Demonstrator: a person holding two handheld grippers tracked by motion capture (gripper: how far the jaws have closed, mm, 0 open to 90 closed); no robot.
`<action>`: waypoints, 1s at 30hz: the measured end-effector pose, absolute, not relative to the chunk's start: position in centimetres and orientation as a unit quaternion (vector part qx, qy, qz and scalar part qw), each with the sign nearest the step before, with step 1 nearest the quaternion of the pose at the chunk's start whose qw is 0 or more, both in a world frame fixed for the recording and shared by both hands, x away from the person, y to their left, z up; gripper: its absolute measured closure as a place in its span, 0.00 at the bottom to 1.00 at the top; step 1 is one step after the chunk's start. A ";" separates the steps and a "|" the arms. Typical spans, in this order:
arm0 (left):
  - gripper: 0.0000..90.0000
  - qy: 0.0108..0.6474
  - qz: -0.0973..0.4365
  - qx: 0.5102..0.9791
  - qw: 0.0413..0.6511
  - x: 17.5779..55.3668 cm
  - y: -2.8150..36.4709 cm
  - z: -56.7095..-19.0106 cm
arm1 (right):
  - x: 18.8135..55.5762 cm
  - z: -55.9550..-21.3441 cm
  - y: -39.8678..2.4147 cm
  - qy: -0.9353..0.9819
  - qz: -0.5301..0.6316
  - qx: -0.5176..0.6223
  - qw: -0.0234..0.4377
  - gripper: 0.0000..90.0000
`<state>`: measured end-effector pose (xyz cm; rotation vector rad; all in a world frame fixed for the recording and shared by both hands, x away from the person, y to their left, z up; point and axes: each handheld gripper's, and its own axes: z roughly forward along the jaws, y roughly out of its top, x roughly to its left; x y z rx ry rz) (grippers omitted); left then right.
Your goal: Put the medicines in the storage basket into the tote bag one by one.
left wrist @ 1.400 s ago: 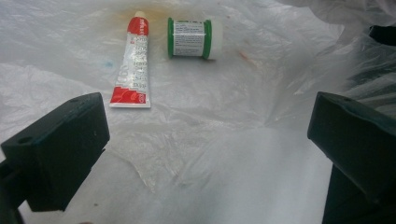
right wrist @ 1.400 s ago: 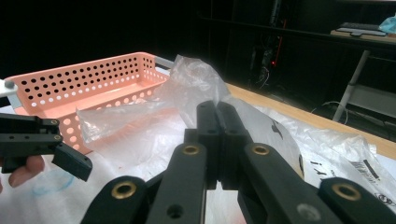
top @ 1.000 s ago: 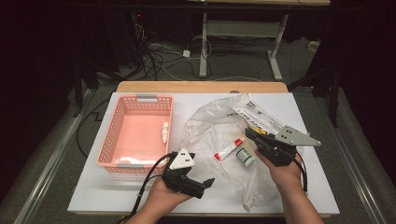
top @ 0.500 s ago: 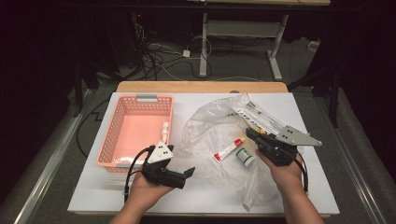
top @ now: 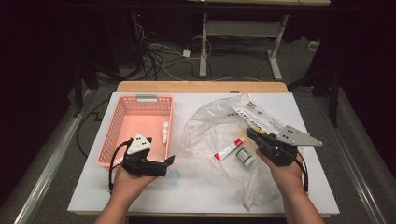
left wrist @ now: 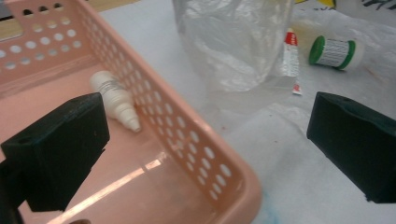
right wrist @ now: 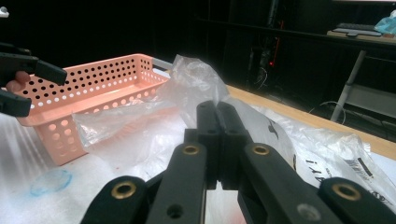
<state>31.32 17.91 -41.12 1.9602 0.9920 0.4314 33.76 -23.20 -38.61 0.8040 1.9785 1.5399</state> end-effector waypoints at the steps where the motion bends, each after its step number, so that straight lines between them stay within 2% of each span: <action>1: 0.00 0.403 0.175 0.785 0.436 31.4 18.1 -41.2 | 33.8 -38.6 -23.2 0.727 0.566 0.297 0.251 1.00; 14: 0.00 0.438 0.186 0.767 0.430 32.0 20.8 -41.4 | 33.7 -38.6 -23.2 0.728 0.565 0.296 0.251 1.00; 27: 0.00 0.441 0.180 0.755 0.452 33.5 19.8 -40.1 | 33.7 -38.6 -23.1 0.730 0.563 0.295 0.252 1.00; 30: 0.00 0.438 0.191 0.763 0.435 34.6 19.5 -39.5 | 33.7 -38.7 -23.1 0.729 0.564 0.295 0.251 1.00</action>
